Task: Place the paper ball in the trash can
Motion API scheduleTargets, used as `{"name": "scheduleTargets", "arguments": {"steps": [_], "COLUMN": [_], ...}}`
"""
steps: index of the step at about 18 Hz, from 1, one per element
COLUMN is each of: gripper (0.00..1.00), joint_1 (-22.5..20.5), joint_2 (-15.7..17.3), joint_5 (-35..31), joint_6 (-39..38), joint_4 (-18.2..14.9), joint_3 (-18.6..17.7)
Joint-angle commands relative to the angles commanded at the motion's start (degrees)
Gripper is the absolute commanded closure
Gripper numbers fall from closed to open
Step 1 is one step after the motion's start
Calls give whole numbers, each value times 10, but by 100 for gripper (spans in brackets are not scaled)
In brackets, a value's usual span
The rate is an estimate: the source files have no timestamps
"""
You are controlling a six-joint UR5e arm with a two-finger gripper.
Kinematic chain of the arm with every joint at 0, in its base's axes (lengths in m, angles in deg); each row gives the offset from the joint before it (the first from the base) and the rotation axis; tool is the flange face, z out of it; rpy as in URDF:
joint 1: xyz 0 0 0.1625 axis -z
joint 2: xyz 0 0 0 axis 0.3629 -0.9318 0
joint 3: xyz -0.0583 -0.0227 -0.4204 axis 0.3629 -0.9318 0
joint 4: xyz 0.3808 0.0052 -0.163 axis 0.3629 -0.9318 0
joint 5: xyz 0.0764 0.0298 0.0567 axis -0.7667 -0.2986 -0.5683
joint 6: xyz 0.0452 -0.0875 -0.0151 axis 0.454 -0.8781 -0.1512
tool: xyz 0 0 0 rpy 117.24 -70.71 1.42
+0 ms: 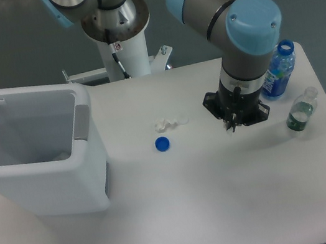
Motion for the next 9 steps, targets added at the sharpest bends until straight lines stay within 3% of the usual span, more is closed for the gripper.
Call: {"name": "scheduleTargets", "arguments": {"steps": [5,9], "gripper": [100,100], "joint_1": [3,6], "joint_2": [26,47], "joint_5": [3,25], "joint_6": [-7,-26], "joint_4": [-1,-21], "joint_3": [-10,-11]}}
